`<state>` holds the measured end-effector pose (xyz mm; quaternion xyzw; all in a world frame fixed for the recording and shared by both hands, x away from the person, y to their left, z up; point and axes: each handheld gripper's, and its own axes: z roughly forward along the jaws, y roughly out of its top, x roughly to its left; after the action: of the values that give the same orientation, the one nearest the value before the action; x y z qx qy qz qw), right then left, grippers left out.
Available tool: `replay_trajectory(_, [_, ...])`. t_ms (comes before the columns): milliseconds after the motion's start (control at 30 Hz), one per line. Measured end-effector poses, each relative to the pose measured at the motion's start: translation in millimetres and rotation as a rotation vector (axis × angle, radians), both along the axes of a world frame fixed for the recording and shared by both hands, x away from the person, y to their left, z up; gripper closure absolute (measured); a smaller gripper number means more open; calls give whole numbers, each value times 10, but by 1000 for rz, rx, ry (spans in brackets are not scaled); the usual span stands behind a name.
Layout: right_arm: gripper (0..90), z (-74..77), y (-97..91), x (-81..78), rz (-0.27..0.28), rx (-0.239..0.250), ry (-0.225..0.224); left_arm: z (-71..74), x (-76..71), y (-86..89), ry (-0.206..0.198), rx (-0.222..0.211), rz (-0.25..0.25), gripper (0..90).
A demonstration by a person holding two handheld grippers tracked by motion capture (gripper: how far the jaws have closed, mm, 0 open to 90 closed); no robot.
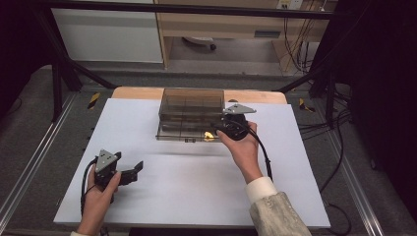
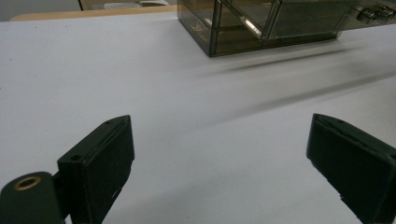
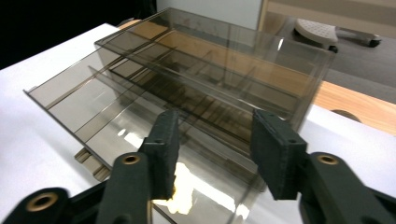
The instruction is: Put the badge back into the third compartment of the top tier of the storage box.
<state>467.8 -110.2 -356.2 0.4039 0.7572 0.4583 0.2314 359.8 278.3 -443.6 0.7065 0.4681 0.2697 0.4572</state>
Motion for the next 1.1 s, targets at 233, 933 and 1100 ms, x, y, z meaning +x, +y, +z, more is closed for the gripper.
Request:
replay_trajectory(233, [296, 37, -166, -49, -64, 5, -20, -1, -2, -6, -1, 3, 0, 74])
replay_trajectory(933, [65, -35, -545, -82, -97, 38, 9, -16, -1, -19, 6, 4, -9, 70])
replay_trajectory(1100, [65, -94, -756, -139, -96, 47, 12, -18, -6, -36, 4, 14, -15, 70])
